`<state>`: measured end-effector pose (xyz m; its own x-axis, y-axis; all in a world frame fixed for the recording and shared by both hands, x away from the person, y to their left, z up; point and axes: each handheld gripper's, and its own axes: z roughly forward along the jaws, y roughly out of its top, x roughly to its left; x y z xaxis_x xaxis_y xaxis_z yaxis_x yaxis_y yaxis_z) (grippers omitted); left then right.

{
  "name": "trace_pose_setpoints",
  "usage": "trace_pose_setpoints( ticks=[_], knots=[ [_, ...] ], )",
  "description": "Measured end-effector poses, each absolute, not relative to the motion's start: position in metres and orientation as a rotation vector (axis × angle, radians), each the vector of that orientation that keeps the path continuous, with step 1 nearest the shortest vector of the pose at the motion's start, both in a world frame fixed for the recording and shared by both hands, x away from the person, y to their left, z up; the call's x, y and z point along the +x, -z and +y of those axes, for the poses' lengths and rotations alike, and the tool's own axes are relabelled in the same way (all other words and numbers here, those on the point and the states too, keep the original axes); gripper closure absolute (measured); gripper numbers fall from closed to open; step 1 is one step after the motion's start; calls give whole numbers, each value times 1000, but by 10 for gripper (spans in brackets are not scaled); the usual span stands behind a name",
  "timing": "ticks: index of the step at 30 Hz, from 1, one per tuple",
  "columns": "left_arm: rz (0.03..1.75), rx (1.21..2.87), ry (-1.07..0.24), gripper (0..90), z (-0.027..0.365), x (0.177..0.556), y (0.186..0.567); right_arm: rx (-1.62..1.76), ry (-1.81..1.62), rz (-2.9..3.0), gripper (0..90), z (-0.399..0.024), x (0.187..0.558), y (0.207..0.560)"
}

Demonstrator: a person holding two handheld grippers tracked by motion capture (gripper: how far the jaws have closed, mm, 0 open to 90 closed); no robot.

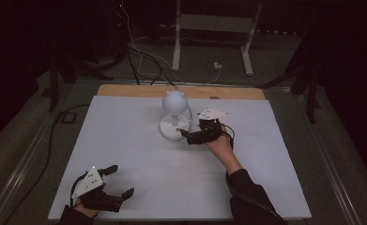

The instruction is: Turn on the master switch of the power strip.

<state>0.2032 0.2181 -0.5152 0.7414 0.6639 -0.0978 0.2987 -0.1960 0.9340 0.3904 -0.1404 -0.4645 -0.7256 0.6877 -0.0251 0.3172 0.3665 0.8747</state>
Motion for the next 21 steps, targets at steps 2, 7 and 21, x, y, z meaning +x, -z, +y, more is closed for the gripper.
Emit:
trace_pose_setpoints(
  ticks=[2, 7, 21],
  knots=[
    [756, 1787, -395, 2, 218, 203, 515, 886, -1294, 2249, 63, -138, 394, 469],
    [757, 1782, -394, 2, 219, 203, 515, 909, -1280, 2239, 171, -134, 399, 473],
    [753, 1781, -394, 2, 219, 202, 515, 973, -1191, 2180, 452, -123, 409, 486]
  ],
)
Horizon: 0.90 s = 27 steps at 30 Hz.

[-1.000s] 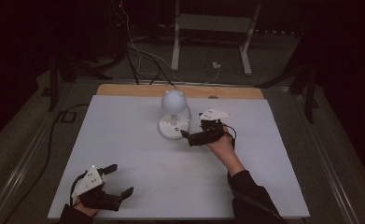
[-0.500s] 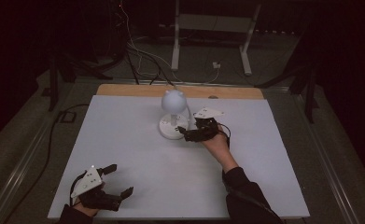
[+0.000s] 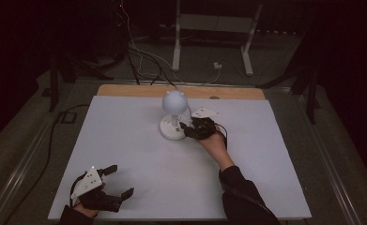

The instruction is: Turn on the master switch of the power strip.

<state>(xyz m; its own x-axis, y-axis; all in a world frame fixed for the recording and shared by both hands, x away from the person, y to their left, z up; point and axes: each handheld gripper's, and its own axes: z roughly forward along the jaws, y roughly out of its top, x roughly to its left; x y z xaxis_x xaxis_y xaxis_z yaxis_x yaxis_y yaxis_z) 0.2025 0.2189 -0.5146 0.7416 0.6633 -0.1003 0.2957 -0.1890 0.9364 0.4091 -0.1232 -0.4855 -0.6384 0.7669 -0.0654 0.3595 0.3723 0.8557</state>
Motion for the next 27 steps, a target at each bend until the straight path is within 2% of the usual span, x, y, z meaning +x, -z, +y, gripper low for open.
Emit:
trace_pose_setpoints(
  ticks=[4, 5, 6, 9, 20, 27],
  knots=[
    [755, 1780, -393, 2, 219, 203, 515, 984, -1201, 2170, 588, -121, 412, 487],
    [755, 1780, -393, 2, 219, 203, 515, 984, -1201, 2170, 588, -121, 412, 487],
    [756, 1778, -393, 2, 219, 203, 515, 993, -1207, 2175, 637, -120, 413, 487],
    [756, 1777, -397, 2, 219, 202, 514, 996, -1190, 2180, 711, -118, 416, 490],
    [754, 1779, -389, 2, 219, 203, 515, 1027, -1108, 2189, 899, -112, 422, 502],
    [756, 1777, -387, 2, 219, 203, 515, 1009, -1061, 2206, 900, -108, 424, 509]
  ],
)
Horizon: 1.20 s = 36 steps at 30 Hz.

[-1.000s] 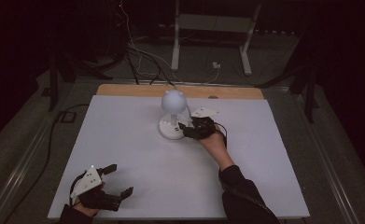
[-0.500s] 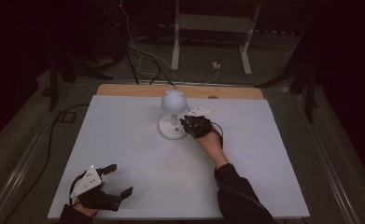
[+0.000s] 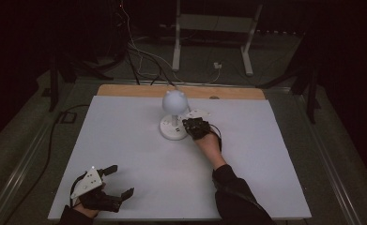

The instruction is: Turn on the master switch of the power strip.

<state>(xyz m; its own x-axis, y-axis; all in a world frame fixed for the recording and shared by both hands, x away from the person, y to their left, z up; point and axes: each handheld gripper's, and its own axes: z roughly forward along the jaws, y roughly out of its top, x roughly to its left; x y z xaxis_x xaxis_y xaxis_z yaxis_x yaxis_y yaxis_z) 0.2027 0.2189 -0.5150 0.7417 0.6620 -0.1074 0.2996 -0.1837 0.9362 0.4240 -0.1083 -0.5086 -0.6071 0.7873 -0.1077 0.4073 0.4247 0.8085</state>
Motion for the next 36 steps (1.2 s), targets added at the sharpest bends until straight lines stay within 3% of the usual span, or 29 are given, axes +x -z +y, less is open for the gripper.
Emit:
trace_pose_setpoints(
  ticks=[36],
  knots=[
    [750, 1790, -391, 2, 217, 202, 516, 955, -917, 2226, 900, -100, 424, 514]
  ],
)
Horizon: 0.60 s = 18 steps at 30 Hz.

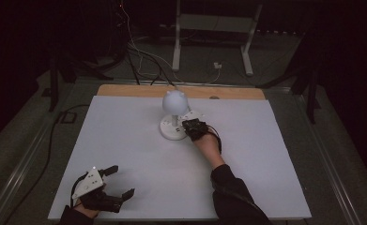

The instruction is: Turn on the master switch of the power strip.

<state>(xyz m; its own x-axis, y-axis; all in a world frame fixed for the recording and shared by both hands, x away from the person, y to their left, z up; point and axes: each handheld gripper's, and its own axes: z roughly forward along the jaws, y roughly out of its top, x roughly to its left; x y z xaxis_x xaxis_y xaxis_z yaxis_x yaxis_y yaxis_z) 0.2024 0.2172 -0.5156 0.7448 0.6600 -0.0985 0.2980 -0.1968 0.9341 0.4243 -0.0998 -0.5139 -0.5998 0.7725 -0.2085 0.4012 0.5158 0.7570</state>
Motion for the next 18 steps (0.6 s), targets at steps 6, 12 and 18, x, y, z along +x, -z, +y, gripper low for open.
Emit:
trace_pose_setpoints(
  ticks=[6, 12, 18],
  knots=[
    [752, 1791, -390, 2, 217, 203, 516, 946, -911, 2213, 900, -99, 423, 516],
    [753, 1790, -390, 2, 218, 203, 516, 933, -877, 2241, 900, -96, 426, 512],
    [755, 1785, -392, 2, 218, 203, 516, 942, -938, 2242, 900, -99, 424, 506]
  ],
)
